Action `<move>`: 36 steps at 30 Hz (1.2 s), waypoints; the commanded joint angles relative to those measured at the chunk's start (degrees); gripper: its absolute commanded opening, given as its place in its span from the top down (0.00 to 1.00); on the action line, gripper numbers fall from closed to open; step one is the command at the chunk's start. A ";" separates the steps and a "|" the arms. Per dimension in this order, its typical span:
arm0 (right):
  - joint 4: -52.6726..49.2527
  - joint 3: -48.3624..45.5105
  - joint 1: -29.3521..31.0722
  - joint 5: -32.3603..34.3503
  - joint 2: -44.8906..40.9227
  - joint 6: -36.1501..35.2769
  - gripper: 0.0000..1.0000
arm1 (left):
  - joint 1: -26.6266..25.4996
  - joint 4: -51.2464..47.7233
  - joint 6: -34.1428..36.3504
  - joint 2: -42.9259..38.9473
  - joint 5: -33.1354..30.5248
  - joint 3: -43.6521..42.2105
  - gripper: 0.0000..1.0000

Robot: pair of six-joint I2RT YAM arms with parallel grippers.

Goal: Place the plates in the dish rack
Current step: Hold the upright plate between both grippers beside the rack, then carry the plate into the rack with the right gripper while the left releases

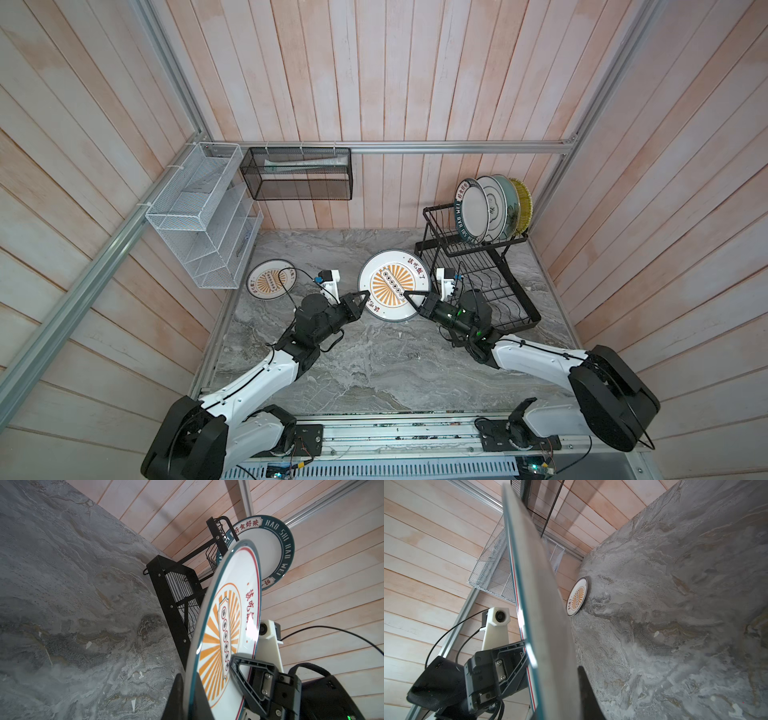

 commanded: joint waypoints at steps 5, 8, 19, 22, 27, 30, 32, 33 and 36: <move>0.09 2.74 1.61 -0.77 -2.35 -2.44 1.00 | -0.64 -3.48 3.08 -0.31 -2.34 0.58 0.80; -1.00 2.84 1.60 -0.21 -2.85 -3.17 1.00 | -0.61 -4.10 3.41 -0.25 -2.35 0.58 0.65; -8.39 2.95 0.52 5.36 -8.11 -7.70 1.00 | -0.60 -7.58 4.97 -1.36 -3.57 1.10 0.62; -11.52 3.50 -0.43 7.43 -10.79 -10.26 1.00 | -0.64 -8.94 5.50 -1.81 -4.41 1.20 0.62; -19.12 6.88 -3.28 10.92 -15.55 -16.68 1.00 | -0.63 -9.55 5.63 -2.50 -4.72 1.24 0.62; -22.77 9.48 -5.59 11.22 -17.23 -20.07 1.00 | -0.61 -9.89 5.63 -2.79 -4.81 1.24 0.62; -24.23 11.16 -7.15 11.40 -17.89 -21.91 1.00 | -0.64 -10.26 5.78 -3.10 -4.90 1.34 0.62; -24.37 11.92 -7.80 11.24 -18.14 -22.72 1.00 | -0.64 -10.55 5.81 -3.16 -4.90 1.32 0.62; -26.56 16.20 -9.63 11.62 -18.15 -26.54 1.00 | -0.64 -11.28 6.15 -3.71 -4.90 1.70 0.62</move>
